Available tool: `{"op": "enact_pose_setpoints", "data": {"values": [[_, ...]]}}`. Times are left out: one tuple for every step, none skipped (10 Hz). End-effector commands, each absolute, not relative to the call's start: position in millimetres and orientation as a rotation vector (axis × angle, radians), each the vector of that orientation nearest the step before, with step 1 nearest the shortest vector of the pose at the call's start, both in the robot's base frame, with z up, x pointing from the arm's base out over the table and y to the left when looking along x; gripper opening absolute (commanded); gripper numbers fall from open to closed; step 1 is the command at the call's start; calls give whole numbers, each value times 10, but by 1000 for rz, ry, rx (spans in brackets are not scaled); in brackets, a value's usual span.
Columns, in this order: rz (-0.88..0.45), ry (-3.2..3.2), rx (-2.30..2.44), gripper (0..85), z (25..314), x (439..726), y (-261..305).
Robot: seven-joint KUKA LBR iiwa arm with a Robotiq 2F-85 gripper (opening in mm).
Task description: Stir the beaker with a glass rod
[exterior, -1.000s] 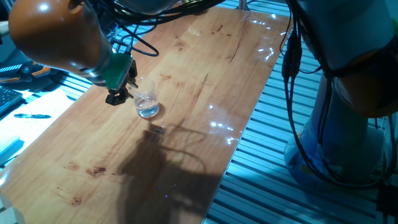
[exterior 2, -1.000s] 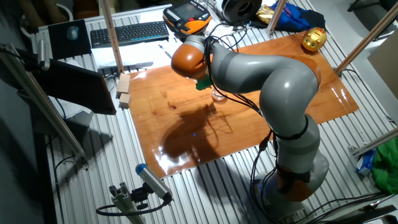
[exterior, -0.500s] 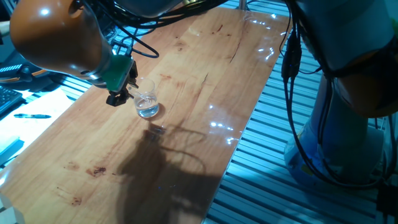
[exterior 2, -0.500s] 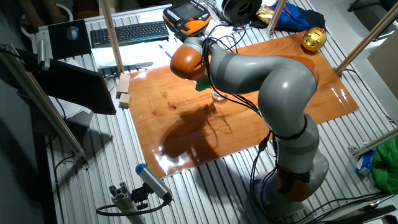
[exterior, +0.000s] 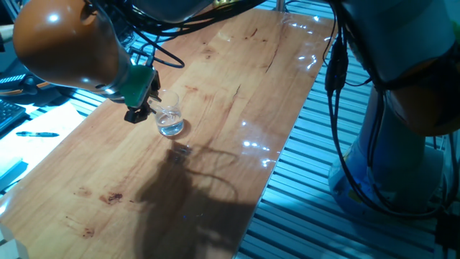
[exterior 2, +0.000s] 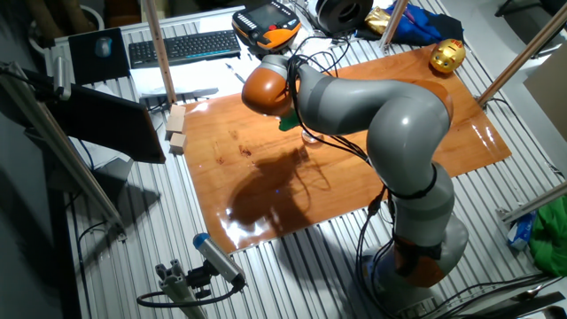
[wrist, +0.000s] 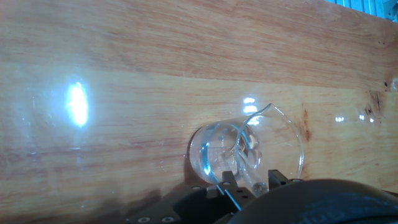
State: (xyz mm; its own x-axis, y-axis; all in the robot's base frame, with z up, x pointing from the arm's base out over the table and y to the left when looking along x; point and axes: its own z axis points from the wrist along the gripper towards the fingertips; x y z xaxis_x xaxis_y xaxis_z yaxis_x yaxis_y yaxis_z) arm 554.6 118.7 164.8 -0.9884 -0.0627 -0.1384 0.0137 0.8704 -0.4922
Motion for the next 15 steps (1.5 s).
{"op": "enact_pose_setpoints", "data": {"values": [[-766,2896,-38,340,1651,5548,1190],[-769,2898,-37,340,1653,5549,1191],[-770,2901,-36,340,1654,5551,1192],[-771,2904,-37,340,1655,5551,1192],[-773,2909,-37,340,1658,5552,1192],[-768,2916,-40,340,1660,5554,1190],[-764,2920,-43,340,1662,5556,1190],[-761,2924,-46,170,1663,5556,1189],[-761,2926,-50,170,1666,5556,1187],[-762,2927,-52,170,1668,5555,1188],[-762,2927,-52,170,1668,5555,1188],[-762,2927,-52,170,1668,5555,1187],[-760,2928,-54,170,1668,5555,1186],[-759,2931,-60,170,1673,5554,1184],[-753,2942,-68,170,1679,5555,1182]]}}
